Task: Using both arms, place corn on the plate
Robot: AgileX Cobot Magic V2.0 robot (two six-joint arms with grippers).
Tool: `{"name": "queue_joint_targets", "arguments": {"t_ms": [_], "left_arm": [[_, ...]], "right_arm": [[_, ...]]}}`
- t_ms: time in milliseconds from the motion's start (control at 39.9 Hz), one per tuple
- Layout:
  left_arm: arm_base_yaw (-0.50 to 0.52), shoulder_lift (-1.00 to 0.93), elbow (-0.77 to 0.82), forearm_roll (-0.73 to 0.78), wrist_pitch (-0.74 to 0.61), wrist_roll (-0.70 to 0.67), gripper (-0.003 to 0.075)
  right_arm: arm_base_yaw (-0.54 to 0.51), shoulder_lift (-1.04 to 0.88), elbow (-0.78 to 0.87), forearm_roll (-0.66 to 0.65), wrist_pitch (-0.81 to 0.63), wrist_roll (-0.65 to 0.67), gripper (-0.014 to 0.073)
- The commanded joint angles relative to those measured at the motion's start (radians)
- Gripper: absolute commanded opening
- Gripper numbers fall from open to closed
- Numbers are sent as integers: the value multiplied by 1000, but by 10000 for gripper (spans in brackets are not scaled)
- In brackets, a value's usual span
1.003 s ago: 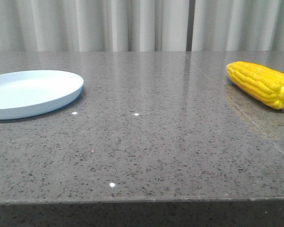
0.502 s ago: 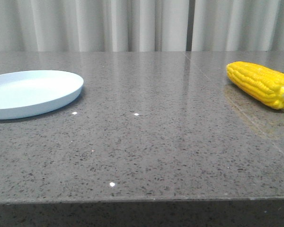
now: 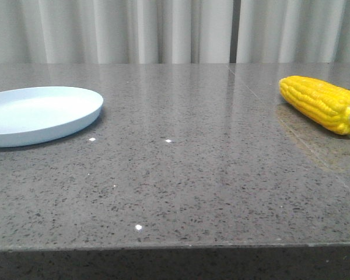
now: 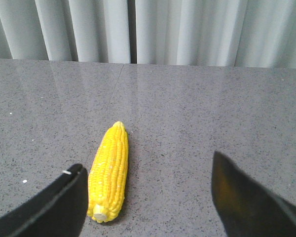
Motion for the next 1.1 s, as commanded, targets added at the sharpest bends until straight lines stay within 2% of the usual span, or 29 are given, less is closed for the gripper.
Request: {"name": "queue_joint_targets", "arguments": {"t_ms": [0, 201, 502, 602, 677, 853, 1078], "left_arm": [[-25, 99, -100, -12, 13, 8, 447], [-77, 302, -196, -21, 65, 8, 441], [-91, 459, -238, -19, 63, -3, 434], [-91, 481, -238, -19, 63, -3, 365], [-91, 484, -238, -19, 65, -3, 271], [-91, 484, -249, -19, 67, -3, -24], [-95, 456, -315, -102, 91, -3, -20]], "right_arm": [[-8, 11, -36, 5, -85, -11, 549], [-8, 11, -36, 5, -85, -11, 549], [-8, 11, -36, 5, -85, -11, 549], [-8, 11, -36, 5, -85, -11, 549], [-8, 11, -36, 5, -85, -11, 549], [-8, 11, -36, 5, -85, -11, 549], [-8, 11, -36, 5, -85, -11, 549]]}}
